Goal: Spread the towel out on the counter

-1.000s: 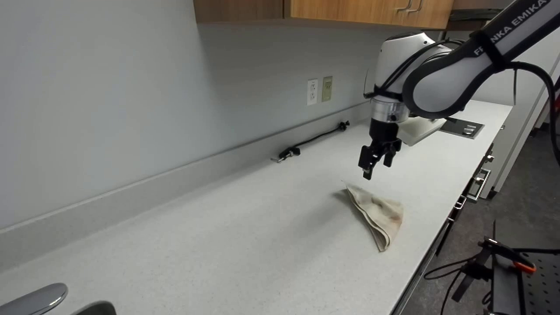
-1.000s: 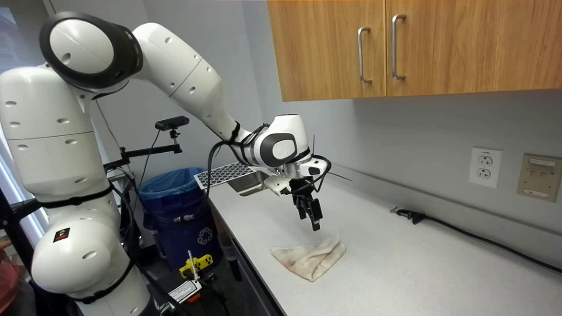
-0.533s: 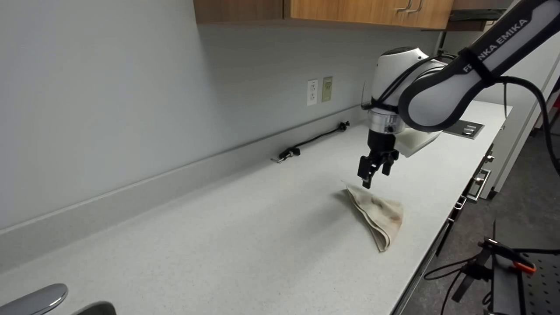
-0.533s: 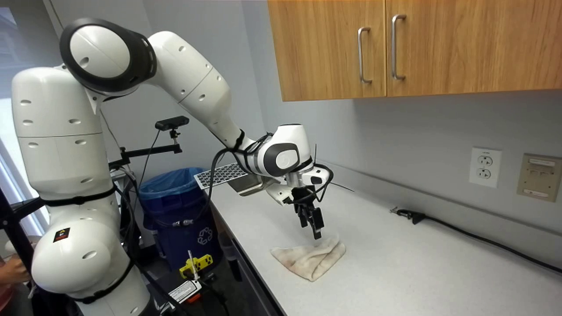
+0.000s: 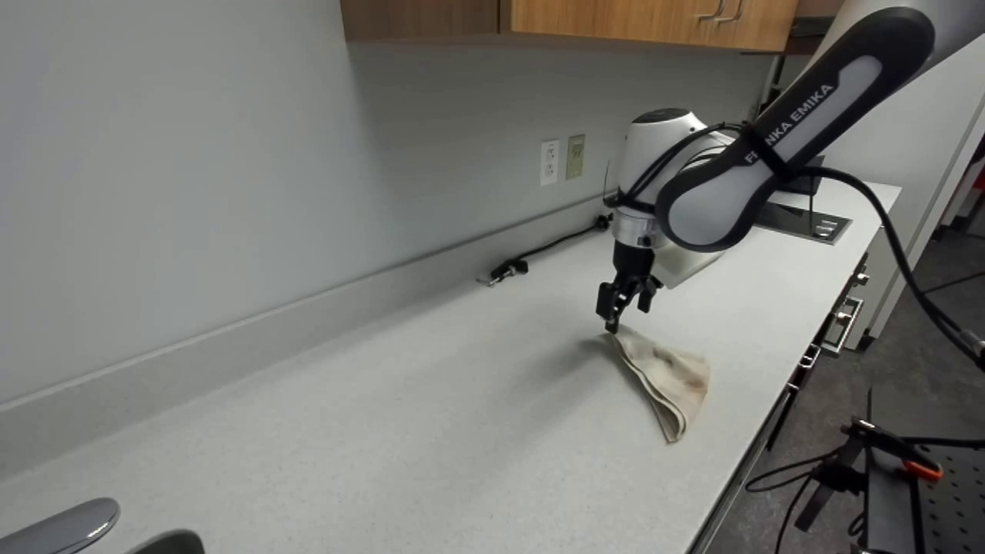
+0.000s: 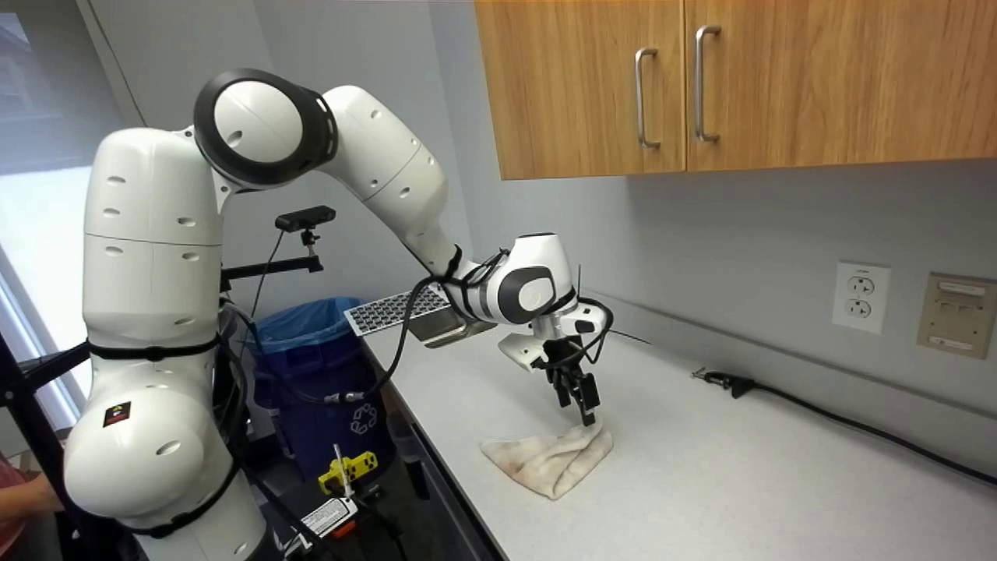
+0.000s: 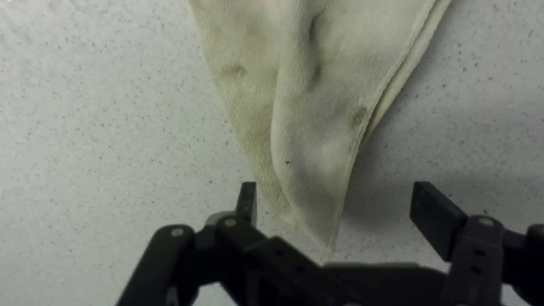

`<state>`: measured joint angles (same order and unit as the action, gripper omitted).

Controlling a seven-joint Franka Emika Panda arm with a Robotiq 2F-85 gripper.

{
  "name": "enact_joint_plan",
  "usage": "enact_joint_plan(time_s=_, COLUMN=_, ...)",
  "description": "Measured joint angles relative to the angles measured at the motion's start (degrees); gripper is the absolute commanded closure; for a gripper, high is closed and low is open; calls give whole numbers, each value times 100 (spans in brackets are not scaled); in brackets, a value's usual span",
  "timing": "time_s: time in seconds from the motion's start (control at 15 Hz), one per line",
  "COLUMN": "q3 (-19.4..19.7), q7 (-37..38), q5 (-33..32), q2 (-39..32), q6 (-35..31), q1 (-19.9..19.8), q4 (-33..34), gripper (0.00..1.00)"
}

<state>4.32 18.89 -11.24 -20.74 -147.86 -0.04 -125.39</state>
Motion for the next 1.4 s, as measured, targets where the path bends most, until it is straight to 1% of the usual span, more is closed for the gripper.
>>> enact_joint_plan(time_s=0.07, q3=30, q7=9, q5=1, q2=-109, q6=0, q1=14, q4=113, gripper=14)
enact_joint_plan(time_s=0.13, q3=67, q7=11, q5=1, q2=-216, q6=0, q1=25, q4=216, gripper=21)
enact_joint_plan(time_s=0.2, q3=107, q7=13, q5=2, q2=-317, q6=0, q1=35, q4=305, gripper=41)
enact_joint_plan(time_s=0.4, q3=209, q7=13, q5=19, q2=-589, q6=0, q1=44, q4=539, gripper=63)
enact_joint_plan(time_s=0.47, q3=236, q7=13, q5=36, q2=-669, q6=0, q1=45, q4=611, gripper=73)
enact_joint_plan(time_s=0.53, q3=257, q7=13, q5=49, q2=-744, q6=0, q1=46, q4=685, gripper=79)
enact_joint_plan(time_s=0.6, q3=276, q7=16, q5=54, q2=-810, q6=0, q1=46, q4=753, gripper=88)
enact_joint_plan(time_s=0.73, q3=306, q7=21, q5=55, q2=-918, q6=0, q1=49, q4=874, gripper=100)
enact_joint_plan(time_s=1.13, q3=366, q7=29, q5=54, q2=-1019, q6=1, q1=92, q4=1030, gripper=99)
enact_joint_plan(time_s=1.4, q3=375, q7=29, q5=50, q2=-813, q6=14, q1=174, q4=1017, gripper=99)
